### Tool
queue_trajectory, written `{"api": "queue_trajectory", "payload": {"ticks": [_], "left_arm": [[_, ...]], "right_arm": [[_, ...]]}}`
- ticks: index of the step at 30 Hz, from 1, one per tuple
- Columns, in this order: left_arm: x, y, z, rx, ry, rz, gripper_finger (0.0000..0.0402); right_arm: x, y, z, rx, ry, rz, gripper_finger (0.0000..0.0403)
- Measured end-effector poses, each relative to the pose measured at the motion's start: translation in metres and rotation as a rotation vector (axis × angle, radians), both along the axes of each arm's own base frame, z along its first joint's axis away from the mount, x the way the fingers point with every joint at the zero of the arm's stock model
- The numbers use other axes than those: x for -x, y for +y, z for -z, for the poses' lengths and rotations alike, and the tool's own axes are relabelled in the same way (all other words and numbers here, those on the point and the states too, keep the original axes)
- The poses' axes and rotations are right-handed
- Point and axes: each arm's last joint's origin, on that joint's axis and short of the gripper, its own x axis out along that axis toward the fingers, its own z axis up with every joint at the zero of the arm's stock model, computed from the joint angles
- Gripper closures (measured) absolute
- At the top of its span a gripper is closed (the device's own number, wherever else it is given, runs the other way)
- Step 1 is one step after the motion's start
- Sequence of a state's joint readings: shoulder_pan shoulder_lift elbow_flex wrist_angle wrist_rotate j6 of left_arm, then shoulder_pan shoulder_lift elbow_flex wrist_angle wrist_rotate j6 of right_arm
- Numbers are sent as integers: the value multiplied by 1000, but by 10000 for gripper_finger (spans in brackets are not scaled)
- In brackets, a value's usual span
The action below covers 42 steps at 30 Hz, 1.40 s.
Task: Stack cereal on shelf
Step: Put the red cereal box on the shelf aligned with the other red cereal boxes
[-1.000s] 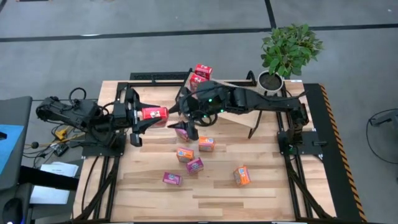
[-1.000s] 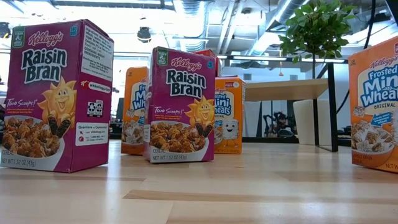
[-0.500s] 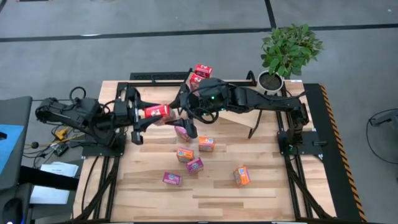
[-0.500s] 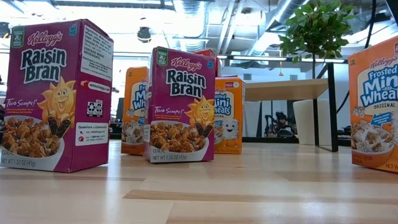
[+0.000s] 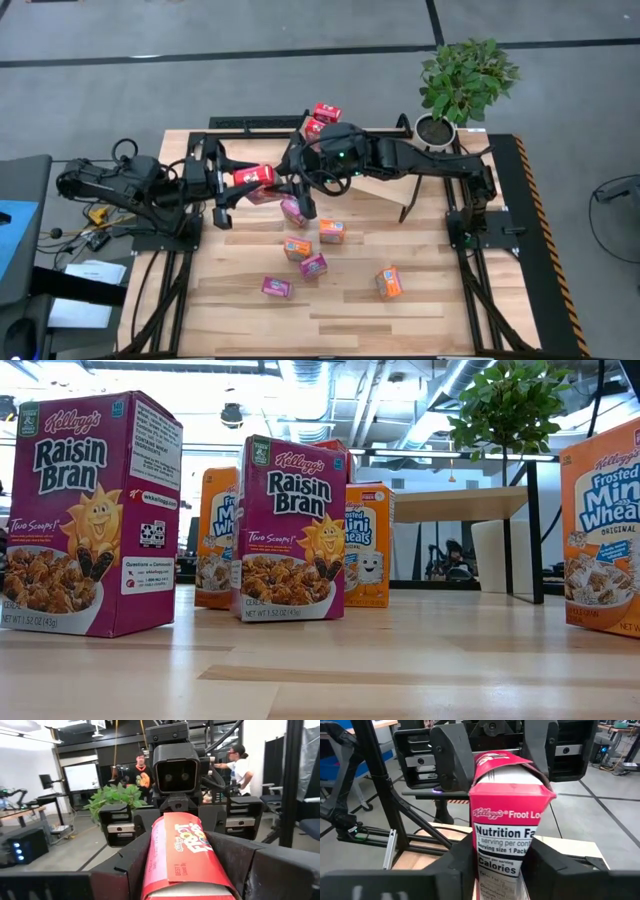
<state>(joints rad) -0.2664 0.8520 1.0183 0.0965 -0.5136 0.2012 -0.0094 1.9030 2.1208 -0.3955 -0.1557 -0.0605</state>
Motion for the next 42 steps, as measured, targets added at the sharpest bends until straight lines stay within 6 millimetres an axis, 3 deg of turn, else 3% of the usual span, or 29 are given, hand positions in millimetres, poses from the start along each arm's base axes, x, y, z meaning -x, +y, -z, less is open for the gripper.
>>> {"api": "queue_trajectory", "payload": {"ticks": [5, 12, 20, 28, 36, 42], "left_arm": [[1, 2, 0, 15, 7, -62, 223], [10, 6, -1, -9, 27, -140, 164], [40, 16, -11, 23, -33, -242, 106], [65, 24, -10, 81, -38, -273, 99], [73, 26, -3, 124, 9, -258, 99], [71, 26, 0, 116, 36, -253, 99]], "right_arm": [[0, -1, 0, 1, 2, 7, 277], [0, -12, 0, -12, 7, 34, 264], [1, -32, 2, -43, 24, 81, 263], [7, -50, 3, -66, 59, 128, 271], [36, -66, -9, -78, 141, 188, 265], [88, -71, -27, -56, 264, 245, 272]]}}
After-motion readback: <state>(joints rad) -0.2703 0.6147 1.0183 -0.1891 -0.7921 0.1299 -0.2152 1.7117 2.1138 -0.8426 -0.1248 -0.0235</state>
